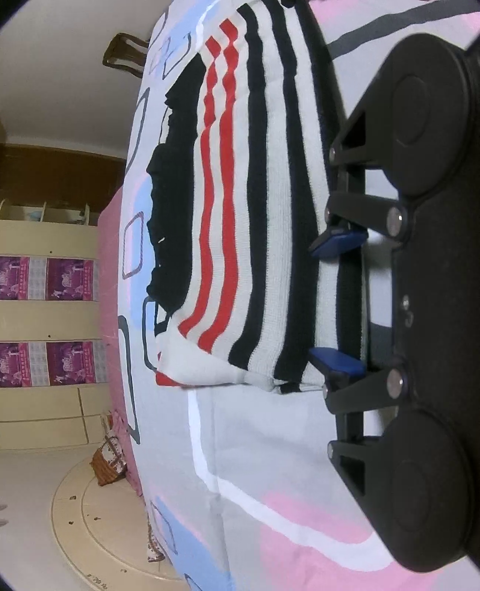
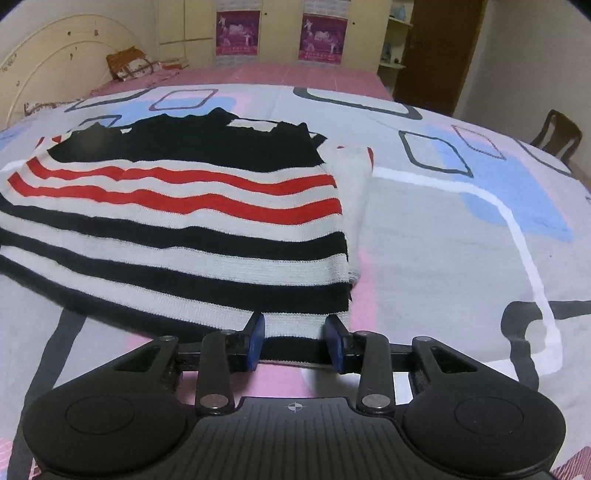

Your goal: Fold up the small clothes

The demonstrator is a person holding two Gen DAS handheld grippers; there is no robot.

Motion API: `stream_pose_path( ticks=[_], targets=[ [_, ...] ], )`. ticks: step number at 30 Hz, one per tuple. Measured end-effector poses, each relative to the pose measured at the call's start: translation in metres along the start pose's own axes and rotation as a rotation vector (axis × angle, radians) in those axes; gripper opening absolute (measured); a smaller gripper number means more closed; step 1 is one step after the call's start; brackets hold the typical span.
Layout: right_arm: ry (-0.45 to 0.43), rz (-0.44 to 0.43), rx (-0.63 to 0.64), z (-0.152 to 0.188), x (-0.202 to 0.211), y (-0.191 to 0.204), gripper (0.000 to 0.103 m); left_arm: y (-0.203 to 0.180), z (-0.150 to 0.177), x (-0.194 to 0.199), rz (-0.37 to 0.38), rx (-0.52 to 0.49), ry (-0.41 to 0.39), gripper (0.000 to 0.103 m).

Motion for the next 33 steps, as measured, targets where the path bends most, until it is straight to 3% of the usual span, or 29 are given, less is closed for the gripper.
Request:
stream_pose_path(
  ticks=[23,24,26,27,28,30,32,33],
  targets=[
    [0.008,-0.034,0.003,-0.001,-0.002,-0.006,0.036,0.000,-0.001,0.005,-0.004,-0.004,0.023,0.056],
    [0.010,-0.037,-0.001,-0.003,0.000,-0.007,0.036,-0.001,-0.003,0.009,-0.007,0.006,0.022,0.058],
    [-0.040,-0.030,-0.037,-0.005,0.015,-0.013,0.037,0.000,-0.003,0.026,-0.006,0.035,-0.021,0.078],
    [-0.072,-0.016,-0.049,-0.004,0.023,-0.015,0.049,0.003,-0.001,0.036,-0.002,0.072,-0.051,0.092],
    [-0.094,-0.009,-0.063,-0.002,0.029,-0.017,0.060,0.005,0.002,0.043,0.018,0.110,-0.064,0.088],
    [-0.111,-0.035,-0.100,0.001,0.034,-0.020,0.060,0.009,0.008,0.049,0.042,0.179,-0.043,0.081],
    [-0.125,-0.074,-0.138,0.004,0.036,-0.021,0.054,0.016,0.014,0.049,0.063,0.292,-0.027,0.074],
    [-0.137,-0.096,-0.151,0.003,0.038,-0.020,0.031,0.021,0.017,0.047,0.099,0.387,-0.013,0.072]
  ],
)
Point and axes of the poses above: each gripper's, at about its wrist camera, not at the fingertips, and x roughly against the way its jaws point, y to its left, z to its underside, the point moved 4 cm from there along -x, roughly the way its jaws point, and after that the axes turned 13 degrees about x, right-handed, at the moved point
